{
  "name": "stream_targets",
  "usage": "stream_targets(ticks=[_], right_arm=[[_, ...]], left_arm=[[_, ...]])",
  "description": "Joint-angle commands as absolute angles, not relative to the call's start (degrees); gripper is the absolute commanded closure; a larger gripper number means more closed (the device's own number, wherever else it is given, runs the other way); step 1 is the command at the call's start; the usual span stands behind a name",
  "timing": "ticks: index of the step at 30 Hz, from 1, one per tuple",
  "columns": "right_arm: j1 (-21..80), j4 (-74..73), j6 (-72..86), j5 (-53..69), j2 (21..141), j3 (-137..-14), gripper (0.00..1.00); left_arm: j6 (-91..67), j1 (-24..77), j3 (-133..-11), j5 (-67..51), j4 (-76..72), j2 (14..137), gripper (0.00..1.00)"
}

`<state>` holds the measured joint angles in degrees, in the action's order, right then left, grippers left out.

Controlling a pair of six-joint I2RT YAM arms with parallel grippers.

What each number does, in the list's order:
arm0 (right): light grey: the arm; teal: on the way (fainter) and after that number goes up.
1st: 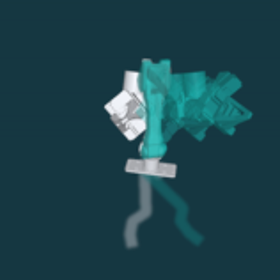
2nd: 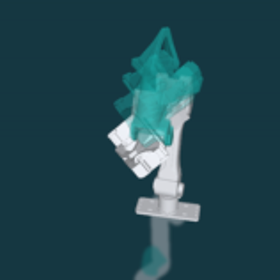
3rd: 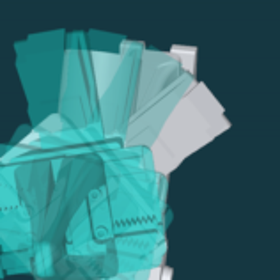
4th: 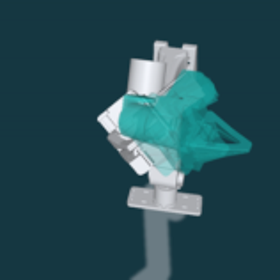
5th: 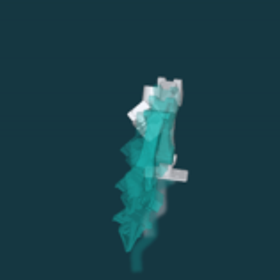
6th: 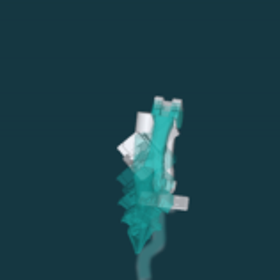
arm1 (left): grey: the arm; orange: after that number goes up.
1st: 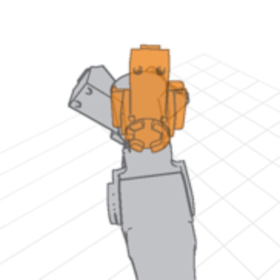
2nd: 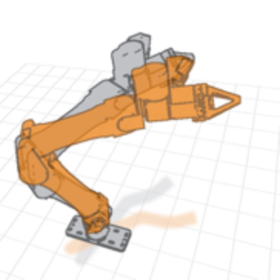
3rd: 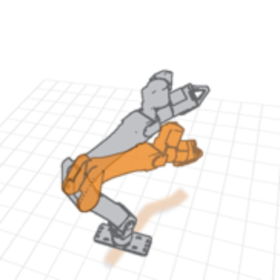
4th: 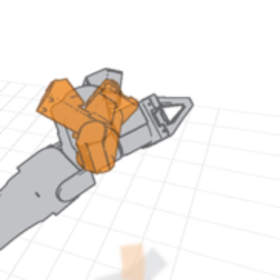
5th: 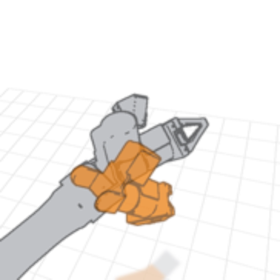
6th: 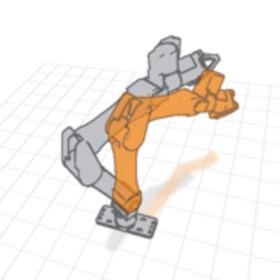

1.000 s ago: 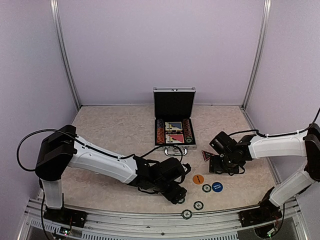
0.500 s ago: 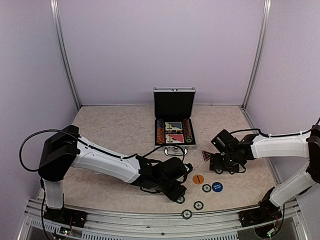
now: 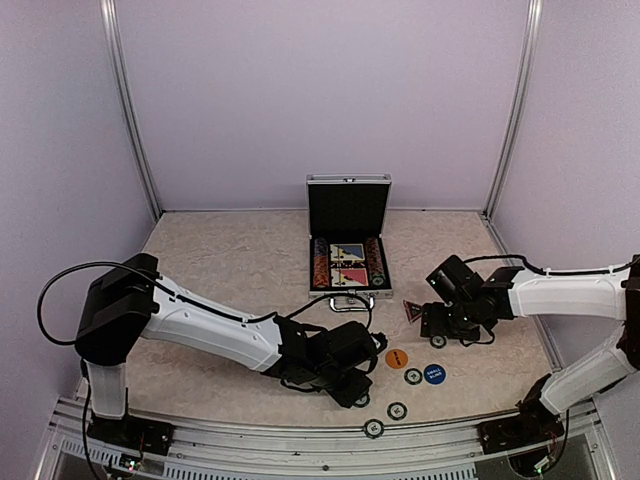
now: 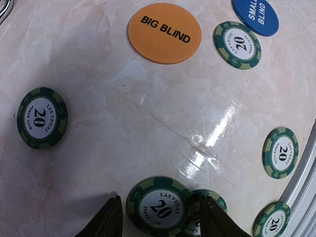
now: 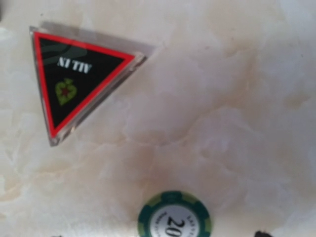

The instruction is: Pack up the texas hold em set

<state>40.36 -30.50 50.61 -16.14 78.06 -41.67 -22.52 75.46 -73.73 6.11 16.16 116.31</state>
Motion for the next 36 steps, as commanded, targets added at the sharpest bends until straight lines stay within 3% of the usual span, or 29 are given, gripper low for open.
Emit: stream_targets(ticks=[1,14,36], right_arm=[[39.79,-31.19,50.49,-16.96,76.43,-42.3,0.17],[39.61,-31.91,50.25,-17.4,75.66,-42.7,0.17],[39.46,-31.24,49.29,-16.44,75.19,-42.39,0.17]], left_arm=[[-23.12,76.25,-74.48,5.93,19.5,118.34,0.49],[-22.85,76.2,-74.36,4.45,17.12,117.39,0.62],[-22.46,77.52,-73.13,7.74,16.31,112.71,0.63]])
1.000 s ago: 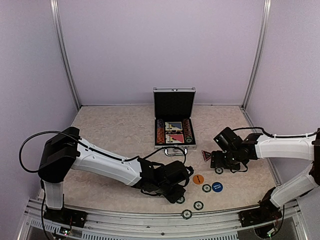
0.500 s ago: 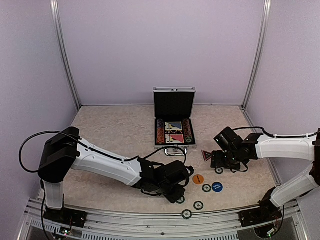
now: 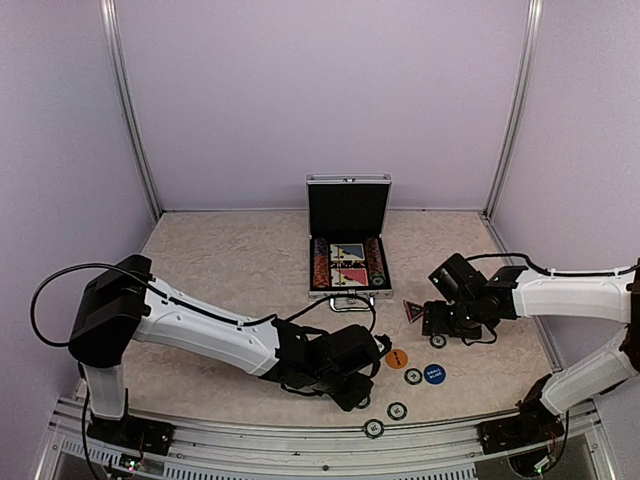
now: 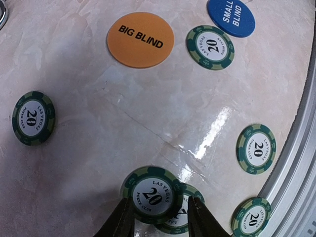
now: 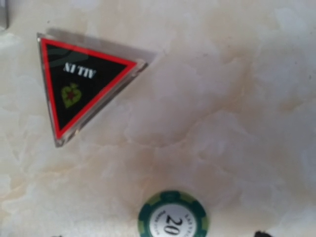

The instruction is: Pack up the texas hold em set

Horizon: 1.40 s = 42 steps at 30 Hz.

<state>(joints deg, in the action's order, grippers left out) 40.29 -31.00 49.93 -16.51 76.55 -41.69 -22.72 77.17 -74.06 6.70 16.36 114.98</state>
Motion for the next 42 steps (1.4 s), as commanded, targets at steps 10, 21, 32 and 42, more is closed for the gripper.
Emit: stream_targets(ticks=[10,21,32,42], right_arm=[[42.55,-23.43,35.58,-4.36,75.56,-44.16,0.28],[49.84,-16.63,28.83,7.86,79.39,-46.42,0.45],[54.24,-8.73,31.59,14.9,85.04,-46.04,0.48],[54.88,-4.4,33.26,19.91,89.51,-43.74,0.6]], left_arm=[[-21.32,78.79,-65.59,11.46,12.22,106.39,0.33],[-18.13,84.51,-59.09,18.18,4.92,105.61,0.08],[-19.9,84.26,-61.11,23.98,5.76,110.98,0.08],[-19.97,83.5,-60.61,23.1,3.14,111.65,0.08]])
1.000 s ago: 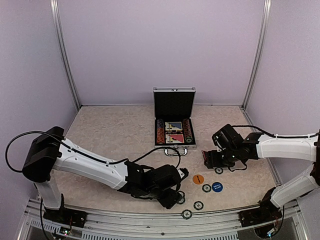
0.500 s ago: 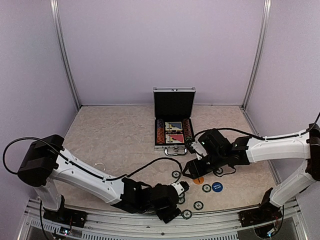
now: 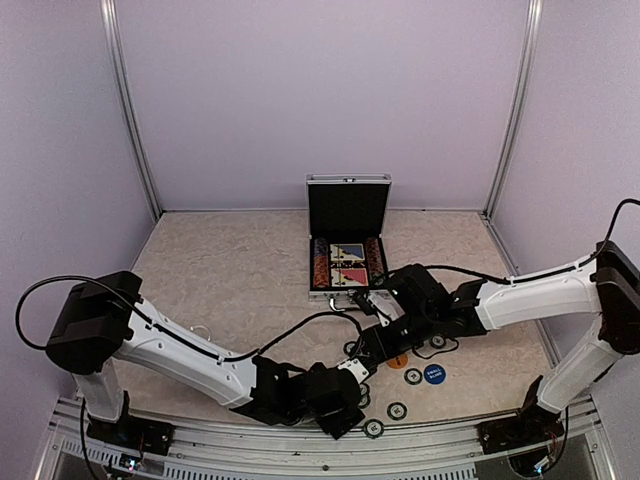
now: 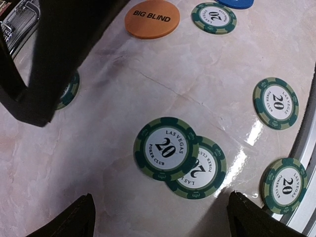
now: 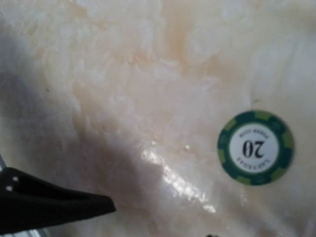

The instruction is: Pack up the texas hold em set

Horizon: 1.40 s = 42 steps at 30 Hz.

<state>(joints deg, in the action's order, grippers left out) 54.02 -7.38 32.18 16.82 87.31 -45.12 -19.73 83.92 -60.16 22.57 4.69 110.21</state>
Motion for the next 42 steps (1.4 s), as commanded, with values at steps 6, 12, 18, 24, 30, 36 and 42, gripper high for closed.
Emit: stream_targets(ticks=[6,12,18,24,30,36,42], right_arm=[[55.16,-2.5,33.94,21.96,92.21,-42.69,0.63],[55.28,-2.81,33.98,22.54,93.77,-41.98,0.64],[55.46,-2.46,33.69,22.52,96.66,-41.66,0.64],[55.57,-0.96,34.02,23.13,98.1,-40.62,0.66],[55.5,-0.28,35.02,22.61,94.46,-38.19,0.66],[55.55,-0.13,35.94,22.48,87.73,-36.37,0.64],[55.2,-2.27,37.73,16.12,84.05,-37.77,0.61]], left_arm=[[-19.95,83.5,-60.9,22.74,2.88,112.13,0.09],[-21.24,83.14,-60.95,23.68,3.39,112.56,0.1],[-22.72,82.1,-60.49,23.8,3.35,112.81,0.1],[-23.15,82.0,-60.24,24.71,3.15,112.26,0.11],[-23.64,82.47,-58.21,25.41,1.23,111.32,0.11],[-23.6,83.05,-56.42,26.53,-1.3,110.84,0.11],[-23.29,83.23,-56.25,26.8,-1.89,110.36,0.11]])
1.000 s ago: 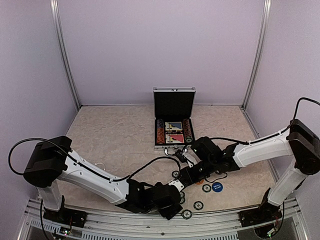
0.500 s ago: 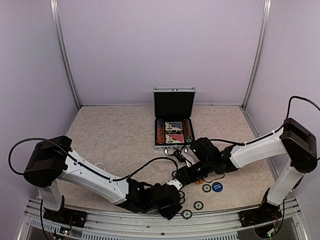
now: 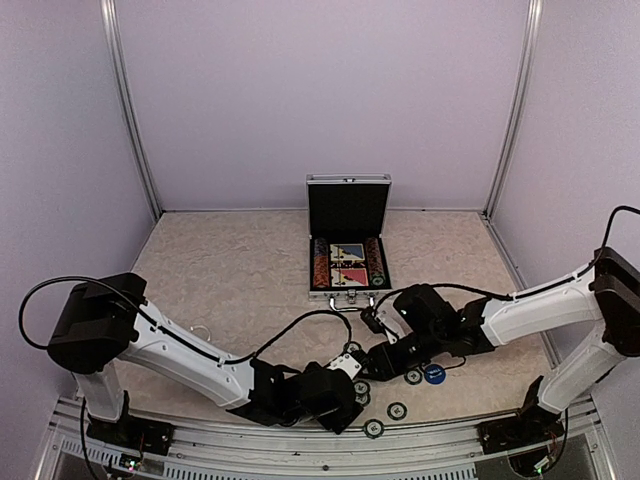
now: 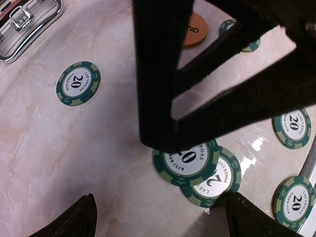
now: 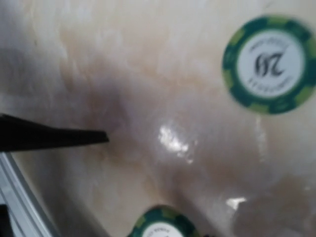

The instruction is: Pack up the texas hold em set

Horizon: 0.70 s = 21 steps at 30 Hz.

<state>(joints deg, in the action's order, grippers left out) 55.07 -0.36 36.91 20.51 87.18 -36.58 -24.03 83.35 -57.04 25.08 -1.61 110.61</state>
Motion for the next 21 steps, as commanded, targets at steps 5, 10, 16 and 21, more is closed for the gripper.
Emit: stream_targets(ticks=[5,10,16,21], right_arm=[[55.19,-1.61,37.78,16.66,86.87,-38.6,0.61],[55.2,1.91,38.53,18.6,90.94,-37.74,0.67],[55.2,4.76,38.87,20.78,95.05,-37.52,0.7],[55.2,5.88,38.76,22.83,96.66,-37.38,0.75]], left_arm=[[-23.2,83.23,-56.18,26.96,-2.02,110.53,0.11],[-23.55,83.24,-55.59,27.17,-2.12,109.99,0.11],[-23.47,83.48,-55.28,27.16,-2.4,109.28,0.11],[-23.63,83.5,-55.37,27.55,-2.37,109.16,0.11]])
